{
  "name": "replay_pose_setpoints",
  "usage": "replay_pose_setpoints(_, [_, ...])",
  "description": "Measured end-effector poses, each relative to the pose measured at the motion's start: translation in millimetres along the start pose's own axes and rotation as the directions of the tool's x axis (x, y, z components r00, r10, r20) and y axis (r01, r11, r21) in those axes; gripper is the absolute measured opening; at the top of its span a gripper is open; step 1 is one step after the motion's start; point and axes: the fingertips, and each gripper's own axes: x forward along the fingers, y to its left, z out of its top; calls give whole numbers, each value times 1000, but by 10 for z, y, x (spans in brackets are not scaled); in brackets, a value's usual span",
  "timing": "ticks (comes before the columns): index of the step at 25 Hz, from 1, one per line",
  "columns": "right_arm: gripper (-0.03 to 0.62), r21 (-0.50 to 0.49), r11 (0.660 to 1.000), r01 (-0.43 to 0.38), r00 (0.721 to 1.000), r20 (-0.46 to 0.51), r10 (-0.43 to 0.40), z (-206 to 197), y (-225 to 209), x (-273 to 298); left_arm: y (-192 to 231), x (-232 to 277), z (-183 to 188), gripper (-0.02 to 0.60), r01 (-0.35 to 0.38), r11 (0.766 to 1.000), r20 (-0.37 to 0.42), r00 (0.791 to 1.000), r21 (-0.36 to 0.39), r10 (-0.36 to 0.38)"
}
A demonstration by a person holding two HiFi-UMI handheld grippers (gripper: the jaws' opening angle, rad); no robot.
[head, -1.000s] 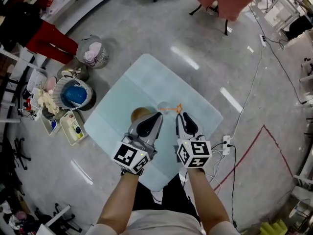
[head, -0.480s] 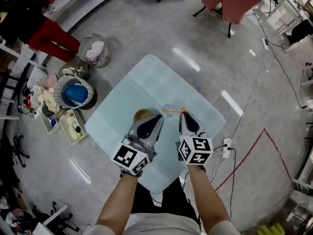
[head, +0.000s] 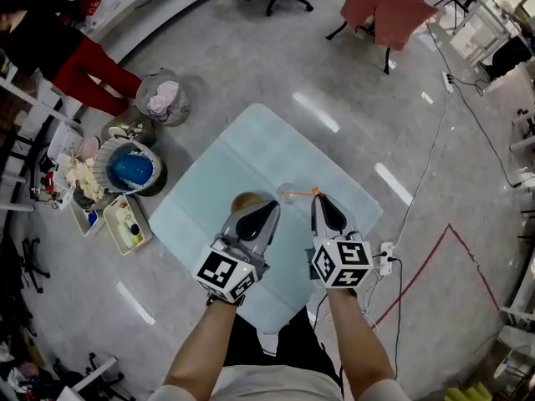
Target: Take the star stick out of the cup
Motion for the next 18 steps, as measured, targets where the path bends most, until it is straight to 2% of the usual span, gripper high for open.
replay_pose_setpoints(9, [29,1,1000,-13,998,63,13,299,175,-439,-170,-202,153,5,23,1000,-2,1000,11,-23])
replay_pose_setpoints(18, [28,2,1000,-17,986,164,17,782,445,-1002,-443,-435,526,5,75,997,-15,997,29,-75])
